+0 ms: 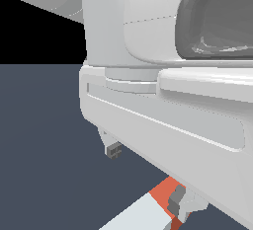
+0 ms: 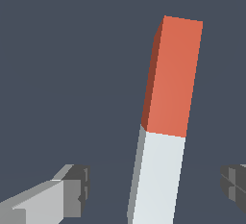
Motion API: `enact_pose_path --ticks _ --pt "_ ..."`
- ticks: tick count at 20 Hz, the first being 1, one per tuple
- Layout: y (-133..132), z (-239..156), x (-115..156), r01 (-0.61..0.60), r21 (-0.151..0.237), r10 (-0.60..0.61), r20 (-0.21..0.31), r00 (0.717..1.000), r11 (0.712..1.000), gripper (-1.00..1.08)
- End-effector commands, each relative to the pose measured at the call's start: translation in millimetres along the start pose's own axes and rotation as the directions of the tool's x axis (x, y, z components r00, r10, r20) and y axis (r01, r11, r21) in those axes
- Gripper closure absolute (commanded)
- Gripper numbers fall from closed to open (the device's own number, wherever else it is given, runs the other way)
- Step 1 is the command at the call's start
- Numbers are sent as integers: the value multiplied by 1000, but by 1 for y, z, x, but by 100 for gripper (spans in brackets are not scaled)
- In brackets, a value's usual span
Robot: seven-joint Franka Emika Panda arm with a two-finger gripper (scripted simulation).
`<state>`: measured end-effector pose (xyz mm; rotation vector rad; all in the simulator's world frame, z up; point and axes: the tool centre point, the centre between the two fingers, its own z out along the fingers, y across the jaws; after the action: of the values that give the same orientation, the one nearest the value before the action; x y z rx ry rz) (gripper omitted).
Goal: Insert the peg into the horizontal hole in a box.
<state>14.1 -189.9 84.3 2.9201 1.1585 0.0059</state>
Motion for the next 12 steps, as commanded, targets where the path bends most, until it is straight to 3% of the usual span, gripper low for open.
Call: enact_pose_path --ticks 1,6,12 --pt "7 7 -14 -66 0 66 1 998 998 -92" --pt "12 14 -31 -140 0 140 4 990 990 -92" --pt "13 17 -33 -145 1 145 4 989 989 -92"
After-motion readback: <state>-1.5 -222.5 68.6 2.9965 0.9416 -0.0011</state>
